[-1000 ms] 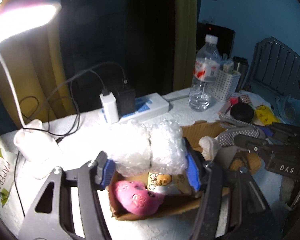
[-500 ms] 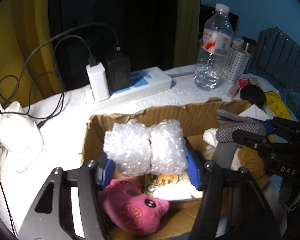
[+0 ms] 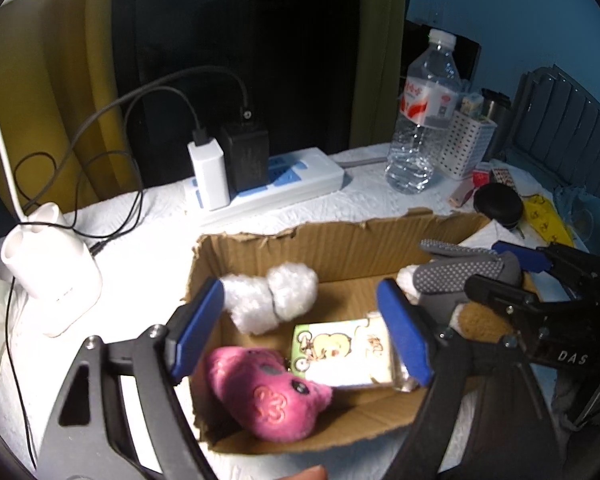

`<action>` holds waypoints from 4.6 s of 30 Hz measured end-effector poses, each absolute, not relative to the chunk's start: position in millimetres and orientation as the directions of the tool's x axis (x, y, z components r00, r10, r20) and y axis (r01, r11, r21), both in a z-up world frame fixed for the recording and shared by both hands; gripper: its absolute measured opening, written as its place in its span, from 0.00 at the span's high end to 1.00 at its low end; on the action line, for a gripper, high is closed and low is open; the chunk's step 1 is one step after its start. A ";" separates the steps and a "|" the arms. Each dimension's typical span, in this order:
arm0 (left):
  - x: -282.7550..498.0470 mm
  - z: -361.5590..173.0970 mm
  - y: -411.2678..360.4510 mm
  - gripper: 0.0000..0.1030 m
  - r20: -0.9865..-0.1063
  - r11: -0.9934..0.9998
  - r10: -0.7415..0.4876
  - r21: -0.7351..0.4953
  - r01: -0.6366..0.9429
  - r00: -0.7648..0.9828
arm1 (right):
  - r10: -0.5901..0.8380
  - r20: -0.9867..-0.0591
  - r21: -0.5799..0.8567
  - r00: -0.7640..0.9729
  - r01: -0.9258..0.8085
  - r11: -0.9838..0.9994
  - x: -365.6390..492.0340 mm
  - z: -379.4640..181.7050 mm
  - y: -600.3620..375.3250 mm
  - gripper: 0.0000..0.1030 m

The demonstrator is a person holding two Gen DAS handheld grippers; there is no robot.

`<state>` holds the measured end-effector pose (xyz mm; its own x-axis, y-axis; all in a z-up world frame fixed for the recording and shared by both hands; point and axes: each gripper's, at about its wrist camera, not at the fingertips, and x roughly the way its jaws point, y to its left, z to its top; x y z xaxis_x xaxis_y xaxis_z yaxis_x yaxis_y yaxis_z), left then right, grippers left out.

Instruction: Organize soft objects

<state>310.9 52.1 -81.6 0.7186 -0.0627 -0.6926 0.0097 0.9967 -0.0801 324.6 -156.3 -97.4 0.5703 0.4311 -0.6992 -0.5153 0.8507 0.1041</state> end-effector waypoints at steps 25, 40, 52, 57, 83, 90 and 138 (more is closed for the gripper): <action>213.2 -33.0 41.0 0.22 -0.603 0.999 -0.033 -0.043 0.009 0.797 | 0.427 -0.618 0.057 0.660 -0.504 0.862 243.2 -44.4 -176.0 0.37; 148.4 -7.5 31.2 0.22 -0.543 0.999 -0.043 -0.045 0.022 0.838 | 0.429 -0.565 0.035 0.705 -0.499 0.866 186.3 -19.4 -190.1 0.37; 100.3 13.0 30.5 0.09 -0.480 0.998 -0.042 -0.055 0.017 0.876 | 0.429 -0.508 0.012 0.747 -0.491 0.871 138.6 2.9 -197.3 0.29; 81.1 26.0 28.6 0.09 -0.445 0.998 -0.047 -0.057 0.025 0.894 | 0.433 -0.474 0.006 0.767 -0.489 0.872 116.7 15.3 -199.8 0.29; 8.1 92.5 13.4 0.01 -0.287 0.999 -0.048 -0.040 0.038 0.957 | 0.426 -0.319 -0.030 0.846 -0.459 0.888 37.8 78.3 -223.3 0.29; 6.0 97.3 11.9 0.01 -0.283 0.999 -0.039 -0.031 0.031 0.958 | 0.424 -0.315 -0.025 0.849 -0.455 0.890 39.8 79.2 -227.3 0.28; 7.8 94.7 8.5 0.01 -0.276 1.000 -0.025 -0.012 0.022 0.961 | 0.423 -0.327 -0.024 0.845 -0.455 0.890 43.4 71.3 -230.7 0.28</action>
<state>7.8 8.5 94.7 0.9608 -0.0247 -0.2762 0.0222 0.9997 -0.0120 43.4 -230.7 71.3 0.8452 0.4229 -0.3269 -0.4546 0.8904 -0.0236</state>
